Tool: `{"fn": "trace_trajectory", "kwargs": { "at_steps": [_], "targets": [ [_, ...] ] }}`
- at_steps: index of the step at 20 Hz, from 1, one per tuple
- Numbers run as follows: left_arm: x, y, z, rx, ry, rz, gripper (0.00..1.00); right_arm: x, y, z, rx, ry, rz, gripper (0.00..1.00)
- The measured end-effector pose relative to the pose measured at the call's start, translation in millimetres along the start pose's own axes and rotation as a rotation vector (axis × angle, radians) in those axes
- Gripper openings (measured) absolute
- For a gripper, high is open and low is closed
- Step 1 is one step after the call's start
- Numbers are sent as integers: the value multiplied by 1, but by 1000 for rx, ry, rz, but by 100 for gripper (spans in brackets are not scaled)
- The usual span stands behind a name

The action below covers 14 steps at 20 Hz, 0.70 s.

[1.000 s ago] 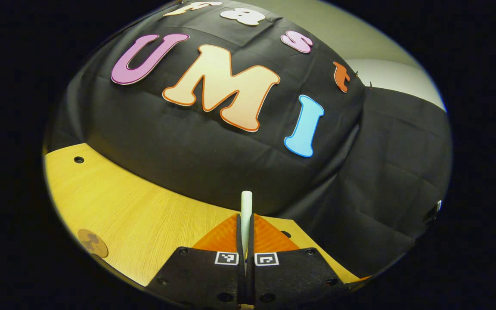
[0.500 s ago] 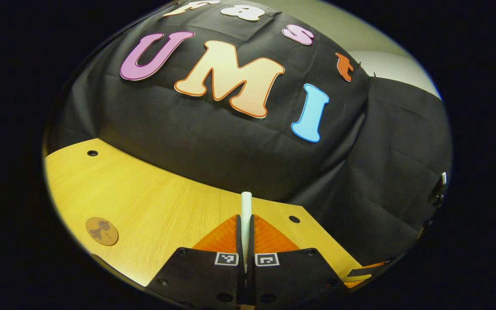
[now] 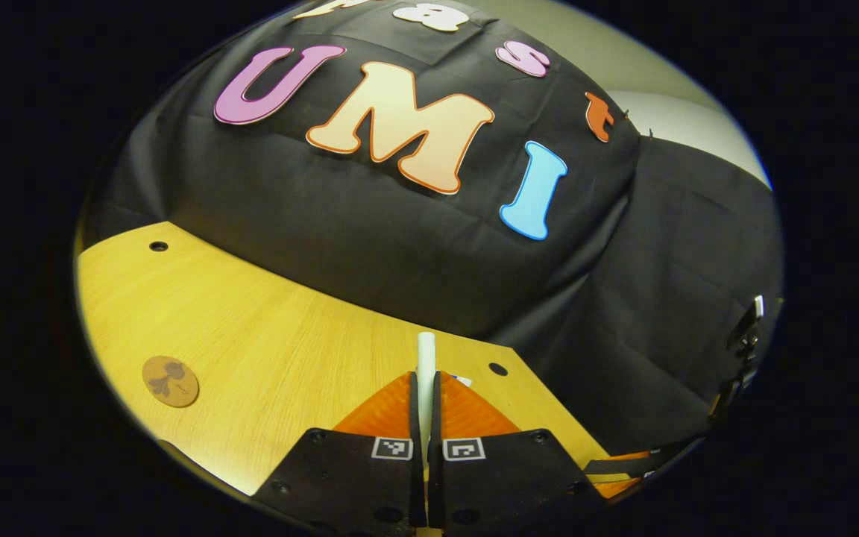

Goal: Put the toothbrush and toothpaste on the desktop into the cup, then pick up the cup and place it on the coaster on the desktop.

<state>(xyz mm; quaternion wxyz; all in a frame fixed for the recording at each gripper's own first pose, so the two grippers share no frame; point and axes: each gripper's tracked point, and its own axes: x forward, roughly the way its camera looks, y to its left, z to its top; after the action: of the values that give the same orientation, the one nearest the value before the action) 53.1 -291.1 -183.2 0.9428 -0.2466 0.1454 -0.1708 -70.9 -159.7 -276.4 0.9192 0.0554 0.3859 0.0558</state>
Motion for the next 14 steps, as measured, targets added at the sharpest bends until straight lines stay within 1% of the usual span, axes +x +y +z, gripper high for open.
{"fn": "trace_trajectory", "kwargs": {
  "at_steps": [1,2,3,4,8,9,10,11,12,13,14],
  "targets": [
    [1,1,3,-9,-6,0,0,0,0,1,-1,0,0,95],
    [0,2,2,-20,1,2,0,-1,0,0,1,0,1,99],
    [-1,4,0,-24,5,9,0,-1,0,1,0,-1,0,95],
    [-2,7,-1,-28,10,15,0,0,0,1,-1,-3,1,99],
    [-6,10,1,-46,17,25,0,-1,1,-1,-9,-3,3,99],
    [-6,10,6,-44,6,24,0,0,2,0,-8,-4,4,95],
    [-5,7,16,-45,-16,18,0,0,2,0,-6,-3,5,99],
    [-3,5,23,-47,-34,11,0,0,3,0,-7,-4,5,99],
    [0,3,32,-49,-55,5,0,-1,2,0,-7,-6,3,95],
    [3,3,40,-50,-81,3,0,-2,2,0,-9,-5,2,99],
    [6,4,46,-52,-102,-5,0,-2,2,-1,-13,-3,-1,95]
  ]
}}
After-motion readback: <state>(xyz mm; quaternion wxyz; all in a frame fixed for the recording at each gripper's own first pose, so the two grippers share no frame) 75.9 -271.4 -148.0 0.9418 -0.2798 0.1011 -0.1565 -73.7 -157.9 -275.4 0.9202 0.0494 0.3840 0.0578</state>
